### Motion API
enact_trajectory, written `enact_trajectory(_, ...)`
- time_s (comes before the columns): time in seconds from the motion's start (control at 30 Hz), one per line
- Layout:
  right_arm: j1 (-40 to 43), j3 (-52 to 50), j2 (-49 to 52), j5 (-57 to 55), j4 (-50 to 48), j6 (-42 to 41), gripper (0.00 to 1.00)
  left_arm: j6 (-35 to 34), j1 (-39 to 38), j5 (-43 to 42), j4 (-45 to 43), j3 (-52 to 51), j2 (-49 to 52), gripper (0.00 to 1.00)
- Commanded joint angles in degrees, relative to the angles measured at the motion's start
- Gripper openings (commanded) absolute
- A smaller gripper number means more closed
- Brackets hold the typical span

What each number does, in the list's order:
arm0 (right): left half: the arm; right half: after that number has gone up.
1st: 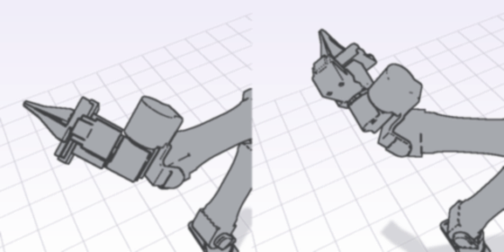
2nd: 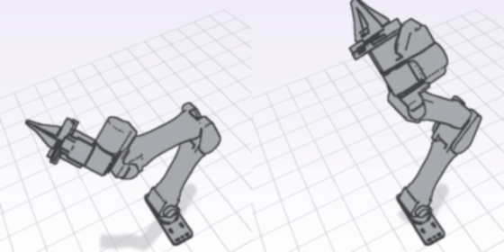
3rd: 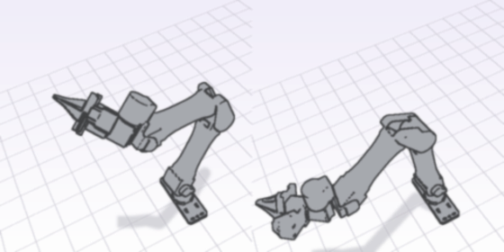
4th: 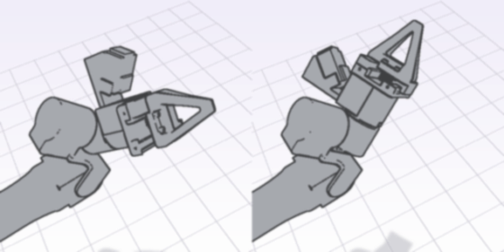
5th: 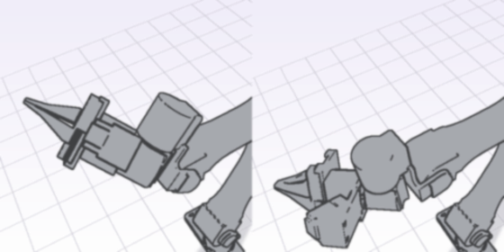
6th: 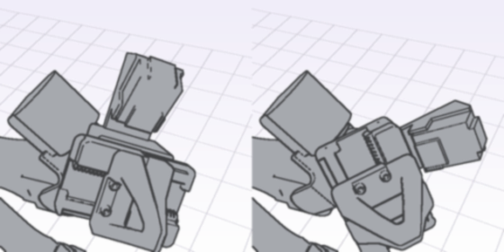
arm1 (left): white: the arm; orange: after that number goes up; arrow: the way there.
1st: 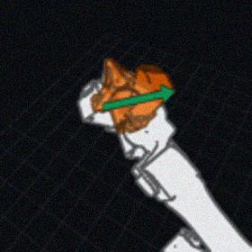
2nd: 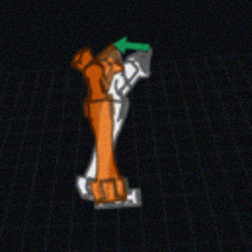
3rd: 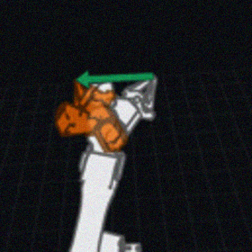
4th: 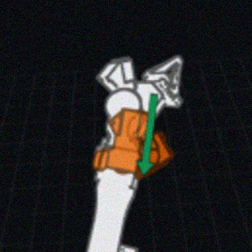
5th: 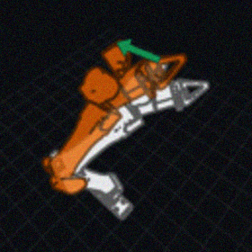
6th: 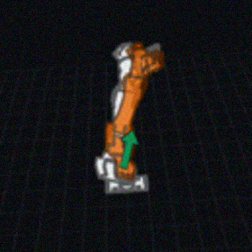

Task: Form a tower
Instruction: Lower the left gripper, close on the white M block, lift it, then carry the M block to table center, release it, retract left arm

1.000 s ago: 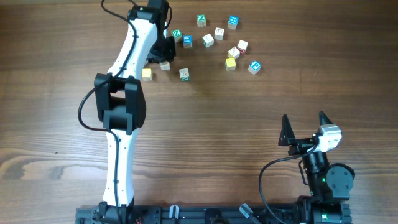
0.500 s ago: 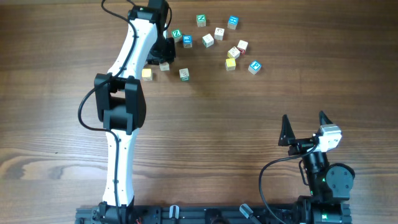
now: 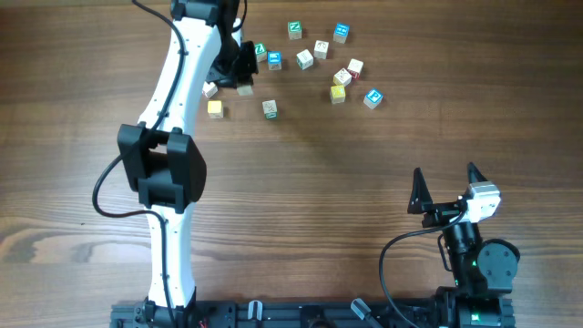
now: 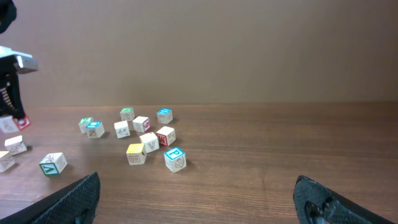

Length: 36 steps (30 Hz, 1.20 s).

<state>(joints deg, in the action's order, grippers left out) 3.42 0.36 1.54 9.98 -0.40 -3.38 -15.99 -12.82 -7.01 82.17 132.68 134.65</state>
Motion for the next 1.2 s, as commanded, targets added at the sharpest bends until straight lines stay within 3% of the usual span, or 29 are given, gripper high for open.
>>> enact_trajectory(0.0,-0.1,-0.1,-0.2,-1.0,-0.2,0.4,1.00,-1.0,-3.3,-1.1,0.6,-4.4,0.3,0.09)
enact_trajectory(0.2,-0.1,-0.1,-0.2,-1.0,-0.2,0.4,1.00,-1.0,-10.6,-0.5,-2.1,-16.1,0.3,0.11)
enact_trajectory(0.27,-0.1,-0.1,-0.2,-1.0,-0.2,0.3,1.00,-1.4,-11.8,3.9,-6.8,-17.6,0.3,0.12)
enact_trajectory(0.5,-0.1,-0.1,-0.2,-1.0,-0.2,0.3,1.00,-1.4,-9.9,12.3,-18.6,-17.6,0.3,0.12)
enact_trajectory(0.67,-0.1,-0.1,-0.2,-1.0,-0.2,0.4,1.00,-1.4,-7.5,12.9,-23.3,-17.6,0.3,0.11)
enact_trajectory(0.83,-0.1,-0.1,-0.2,-1.1,-0.2,0.4,1.00,-1.5,-8.7,0.7,-19.0,-17.6,0.0,0.04)
enact_trajectory(0.93,-0.1,-0.1,-0.2,-1.0,-0.2,0.4,0.99,-8.9,-9.2,-1.4,-15.0,-17.6,-1.6,0.04)
enact_trajectory(1.07,-0.1,-0.1,-0.2,-1.0,-0.2,0.4,1.00,-10.0,-9.2,-13.6,-13.1,-17.6,-2.9,0.04)
enact_trajectory(1.17,-0.1,-0.1,-0.2,-1.0,-0.2,0.3,1.00,-10.1,-10.3,-14.0,-12.4,-17.6,-2.9,0.04)
